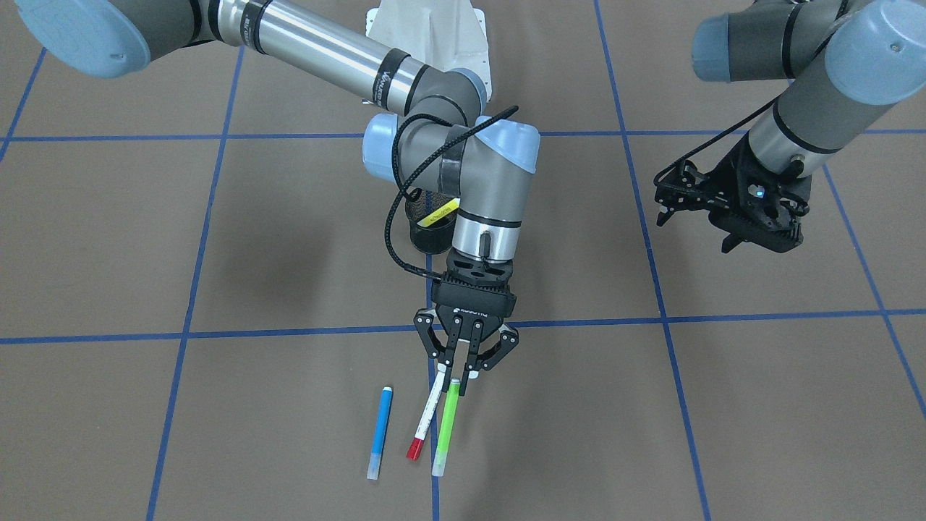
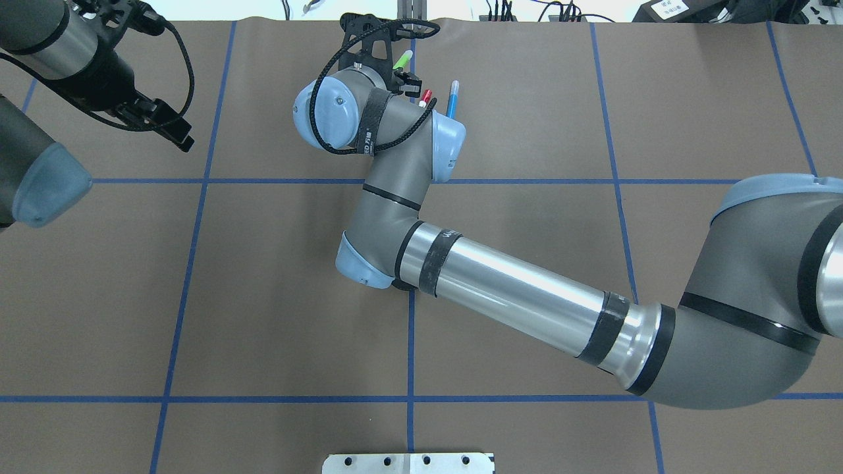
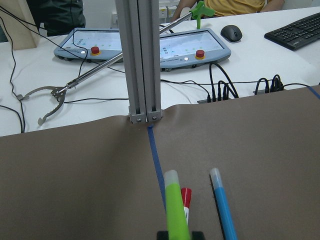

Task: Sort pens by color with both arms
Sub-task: 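Carry the green highlighter beside the red-capped marker and release it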

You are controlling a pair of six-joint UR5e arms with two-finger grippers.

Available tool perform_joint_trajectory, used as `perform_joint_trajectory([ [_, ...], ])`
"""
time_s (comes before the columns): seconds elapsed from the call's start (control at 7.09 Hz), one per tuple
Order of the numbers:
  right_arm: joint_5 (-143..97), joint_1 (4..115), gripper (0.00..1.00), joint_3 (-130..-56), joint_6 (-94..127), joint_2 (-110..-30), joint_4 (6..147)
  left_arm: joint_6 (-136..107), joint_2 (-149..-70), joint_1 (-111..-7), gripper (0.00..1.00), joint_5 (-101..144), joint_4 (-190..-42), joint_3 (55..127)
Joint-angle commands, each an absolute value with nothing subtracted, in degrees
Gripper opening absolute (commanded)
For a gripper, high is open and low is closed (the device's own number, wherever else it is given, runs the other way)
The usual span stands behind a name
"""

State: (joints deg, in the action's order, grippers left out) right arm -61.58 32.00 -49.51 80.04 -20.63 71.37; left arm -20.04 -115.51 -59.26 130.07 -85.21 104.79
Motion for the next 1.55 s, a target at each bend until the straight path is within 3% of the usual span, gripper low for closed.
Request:
perform_joint_trajectory([
  [0.0, -61.61, 31.73, 0.0, -43.26, 79.89, -19.69, 63.84, -20.04, -115.49, -59.33, 0.99, 130.34, -85.08, 104.77],
  [0.14, -61.44, 31.38, 0.07, -42.29, 79.81, -19.77, 63.63, -20.04, -115.49, -59.33, 0.99, 130.34, -85.08, 104.68],
  [0.56, -60.56, 30.41, 0.47, -42.1, 79.8, -19.78, 63.63, -20.21, -115.49, -59.24, 0.99, 130.34, -85.08, 104.68],
  [0.85, -60.73, 30.5, 0.67, -42.19, 79.8, -19.69, 63.55, -20.65, -115.58, -58.98, 0.99, 130.34, -85.25, 104.59],
  [0.99, -60.91, 30.59, 0.99, -42.36, 79.8, -19.69, 63.46, -20.83, -115.58, -58.97, 0.99, 130.34, -85.17, 104.59],
  [1.41, -74.82, 34.61, 0.98, -46.04, 77.63, -20.03, 63.46, -25.63, -116.27, -58.71, 1.0, 130.34, -85.25, 104.94],
])
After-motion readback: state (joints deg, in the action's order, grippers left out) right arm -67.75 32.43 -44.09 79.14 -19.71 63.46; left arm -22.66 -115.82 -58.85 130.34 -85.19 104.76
